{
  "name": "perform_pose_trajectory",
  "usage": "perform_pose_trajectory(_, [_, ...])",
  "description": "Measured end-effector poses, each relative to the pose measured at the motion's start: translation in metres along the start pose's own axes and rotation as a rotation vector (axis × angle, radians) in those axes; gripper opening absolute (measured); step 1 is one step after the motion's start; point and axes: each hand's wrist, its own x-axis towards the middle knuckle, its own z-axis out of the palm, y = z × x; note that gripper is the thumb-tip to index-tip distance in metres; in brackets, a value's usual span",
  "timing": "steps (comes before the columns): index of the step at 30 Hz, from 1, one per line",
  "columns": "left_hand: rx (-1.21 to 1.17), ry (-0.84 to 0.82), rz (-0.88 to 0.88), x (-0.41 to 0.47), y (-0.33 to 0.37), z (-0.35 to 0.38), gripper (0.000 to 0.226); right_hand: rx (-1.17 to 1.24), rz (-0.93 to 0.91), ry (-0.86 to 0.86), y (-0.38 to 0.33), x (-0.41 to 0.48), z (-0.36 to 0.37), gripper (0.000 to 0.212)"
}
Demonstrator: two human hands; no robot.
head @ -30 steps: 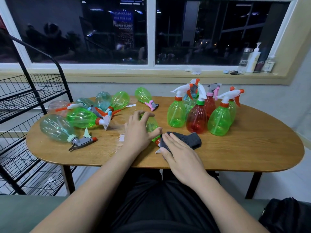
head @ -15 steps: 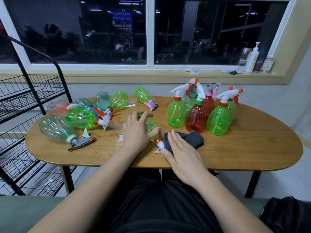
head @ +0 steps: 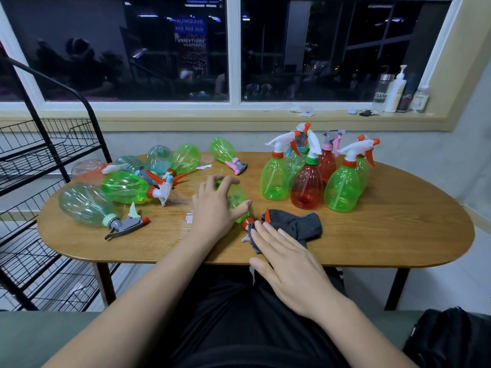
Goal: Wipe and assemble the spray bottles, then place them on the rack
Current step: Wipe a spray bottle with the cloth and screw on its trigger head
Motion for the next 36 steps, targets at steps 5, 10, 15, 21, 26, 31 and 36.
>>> perform_pose_trajectory(5, [0.003,0.001,0.001,0.0,0.0,0.001,0.055,0.048,0.093,0.056,0.007,-0.006,-0.004,0.065])
perform_pose_trajectory(10, [0.031,0.001,-0.008,0.0,0.001,0.0,0.057,0.114,0.164,0.116,0.015,-0.004,-0.002,0.061])
perform_pose_trajectory(15, [0.031,-0.005,-0.017,0.0,0.001,0.0,0.058,0.148,0.213,0.152,0.033,-0.005,-0.002,0.057])
perform_pose_trajectory(21, [0.026,-0.007,-0.029,-0.001,0.002,-0.002,0.058,0.239,0.257,0.182,0.037,-0.002,-0.005,0.048])
perform_pose_trajectory(26, [0.012,-0.01,-0.044,-0.001,0.001,-0.003,0.057,0.32,0.318,0.19,0.046,0.005,-0.008,0.048])
perform_pose_trajectory(31, [0.003,-0.013,-0.057,-0.002,0.001,-0.004,0.058,0.399,0.418,0.184,0.051,0.02,-0.018,0.047])
perform_pose_trajectory(36, [-0.014,-0.019,-0.062,-0.003,0.0,-0.005,0.057,0.403,0.462,0.161,0.062,0.031,-0.022,0.049])
